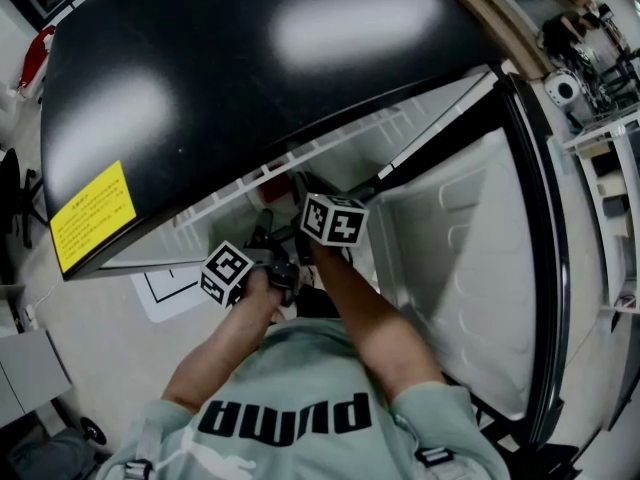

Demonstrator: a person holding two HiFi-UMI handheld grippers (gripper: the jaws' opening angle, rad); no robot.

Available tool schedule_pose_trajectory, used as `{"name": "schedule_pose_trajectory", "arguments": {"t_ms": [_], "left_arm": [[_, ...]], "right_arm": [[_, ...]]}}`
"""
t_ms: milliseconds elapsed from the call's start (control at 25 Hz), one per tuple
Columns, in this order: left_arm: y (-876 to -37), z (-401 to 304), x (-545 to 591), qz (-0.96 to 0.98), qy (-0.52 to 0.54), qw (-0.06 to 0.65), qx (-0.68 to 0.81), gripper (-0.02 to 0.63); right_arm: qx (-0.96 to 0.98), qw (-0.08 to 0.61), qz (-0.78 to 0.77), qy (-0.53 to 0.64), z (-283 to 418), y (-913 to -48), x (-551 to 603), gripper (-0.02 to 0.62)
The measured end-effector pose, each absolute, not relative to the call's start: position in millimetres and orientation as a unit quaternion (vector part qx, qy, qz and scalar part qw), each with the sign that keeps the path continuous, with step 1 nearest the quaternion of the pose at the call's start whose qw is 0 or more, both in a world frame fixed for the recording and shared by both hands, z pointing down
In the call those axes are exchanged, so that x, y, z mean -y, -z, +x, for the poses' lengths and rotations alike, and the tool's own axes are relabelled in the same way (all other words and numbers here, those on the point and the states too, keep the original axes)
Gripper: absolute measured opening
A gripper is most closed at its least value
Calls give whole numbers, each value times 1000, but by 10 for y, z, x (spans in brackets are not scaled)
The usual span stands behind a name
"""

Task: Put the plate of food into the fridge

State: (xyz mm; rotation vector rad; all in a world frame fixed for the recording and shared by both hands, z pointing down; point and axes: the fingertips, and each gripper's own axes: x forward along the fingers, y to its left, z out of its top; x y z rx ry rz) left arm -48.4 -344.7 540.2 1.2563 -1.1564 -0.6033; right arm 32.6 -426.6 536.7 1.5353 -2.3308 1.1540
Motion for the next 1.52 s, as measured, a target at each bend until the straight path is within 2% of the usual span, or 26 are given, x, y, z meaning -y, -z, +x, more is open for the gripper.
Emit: {"name": "schedule_pose_trajectory", "arguments": {"t_ms": [440, 720, 1520], "left_arm": [[-5400, -498, 3487, 546, 271, 612, 504, 75], [-5378, -523, 3462, 557, 266, 608, 500, 75], [-5250, -478, 3244, 609, 227, 591, 478, 75]], "right_arm": [[761, 67, 535, -361, 559, -5338, 4098, 55], [761, 91, 533, -359, 560, -5367, 3579, 55], [742, 55, 549, -381, 512, -5433, 3639, 44]]}}
